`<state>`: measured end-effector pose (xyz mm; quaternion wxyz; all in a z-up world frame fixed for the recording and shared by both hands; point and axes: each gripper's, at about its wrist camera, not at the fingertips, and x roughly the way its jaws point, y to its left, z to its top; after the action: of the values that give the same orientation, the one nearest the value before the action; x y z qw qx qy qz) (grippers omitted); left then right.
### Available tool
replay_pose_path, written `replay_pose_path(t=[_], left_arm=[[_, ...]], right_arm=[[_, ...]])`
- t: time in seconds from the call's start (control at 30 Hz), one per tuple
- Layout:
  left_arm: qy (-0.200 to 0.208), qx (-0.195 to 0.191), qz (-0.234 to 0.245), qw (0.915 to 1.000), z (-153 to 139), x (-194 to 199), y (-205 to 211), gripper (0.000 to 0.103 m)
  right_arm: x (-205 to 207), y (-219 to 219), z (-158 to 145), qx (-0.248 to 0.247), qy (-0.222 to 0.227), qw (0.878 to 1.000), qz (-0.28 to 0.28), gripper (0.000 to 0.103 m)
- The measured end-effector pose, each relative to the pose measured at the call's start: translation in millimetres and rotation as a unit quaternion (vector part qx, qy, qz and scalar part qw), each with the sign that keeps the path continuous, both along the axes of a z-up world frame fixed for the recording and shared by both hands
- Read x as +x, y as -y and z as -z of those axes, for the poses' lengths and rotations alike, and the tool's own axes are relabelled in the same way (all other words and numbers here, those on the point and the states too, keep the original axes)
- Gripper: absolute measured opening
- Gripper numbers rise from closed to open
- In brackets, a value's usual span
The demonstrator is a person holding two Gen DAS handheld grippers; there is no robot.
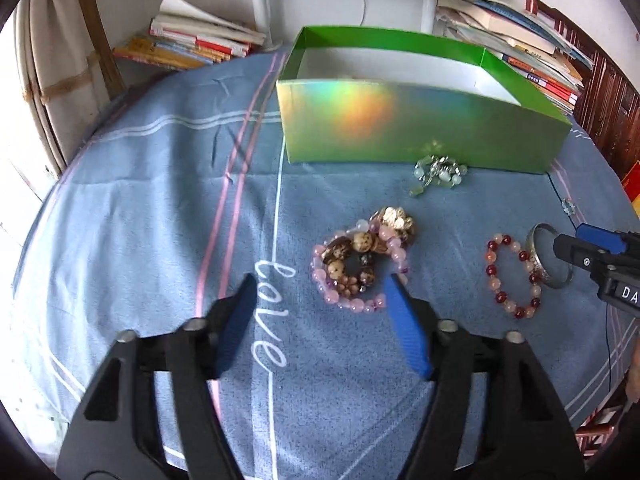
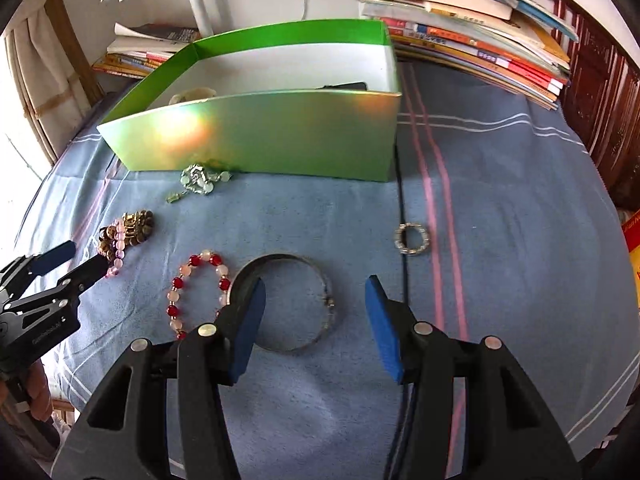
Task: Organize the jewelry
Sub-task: 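Grasp the pink bead bracelet with the right tool and lift it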
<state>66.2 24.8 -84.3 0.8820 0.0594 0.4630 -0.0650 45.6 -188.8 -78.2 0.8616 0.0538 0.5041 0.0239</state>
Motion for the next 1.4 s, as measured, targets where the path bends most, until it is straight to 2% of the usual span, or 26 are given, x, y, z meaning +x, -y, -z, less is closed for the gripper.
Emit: replay_pose_path(t=[0.07, 0.2, 0.23, 0.37, 0.43, 0.47, 0.73, 1.03, 1.2, 1.33, 1.4], left_arm=[[-0.003, -0.019, 0.002, 0.9998, 1, 2, -3, 0.056], [-0.009, -0.028, 0.012, 0.9995, 4, 2, -1, 0.027], [-0.01, -0.031, 0.015, 0.9994, 4, 3, 1, 0.023], [-0.008, -0.032, 0.021, 0.9992, 2, 1, 3, 0.015], [-0.006, -0.038, 0.024, 0.999, -1, -1, 4, 0.003], [-0.008, -0.043, 0.026, 0.9987, -4, -1, 3, 0.001], [0.008, -0.047, 0.024, 0.9986, -18, -7, 3, 0.001], [0.033, -0.051, -0.029, 0.9977, -37, 1, -36, 0.001], [0.001, -0.05, -0.091, 0.9946, -20, 22, -73, 0.001], [-0.018, -0.052, -0.101, 0.9934, -8, 27, -80, 0.002], [-0.024, -0.054, -0.095, 0.9937, -5, 29, -78, 0.012]], right_arm=[[0, -2, 3, 0.001, -0.002, 1.0, -0.002, 0.051], [1, -6, 4, 0.002, -0.004, 1.0, -0.006, 0.051], [1, -7, 5, 0.002, -0.005, 1.0, -0.006, 0.051], [2, -9, 6, 0.002, -0.005, 1.0, -0.007, 0.051], [1, -8, 5, 0.002, -0.004, 1.0, -0.006, 0.051], [2, -9, 5, 0.002, -0.003, 1.0, -0.005, 0.051], [1, -6, 6, 0.004, -0.004, 1.0, -0.002, 0.051], [-3, -15, -14, 0.001, 0.021, 1.0, -0.011, 0.051], [-1, -27, -16, 0.002, 0.023, 0.999, -0.024, 0.051], [3, -38, -19, 0.002, 0.024, 0.999, -0.038, 0.051], [5, -49, -21, 0.001, 0.029, 0.998, -0.054, 0.051]])
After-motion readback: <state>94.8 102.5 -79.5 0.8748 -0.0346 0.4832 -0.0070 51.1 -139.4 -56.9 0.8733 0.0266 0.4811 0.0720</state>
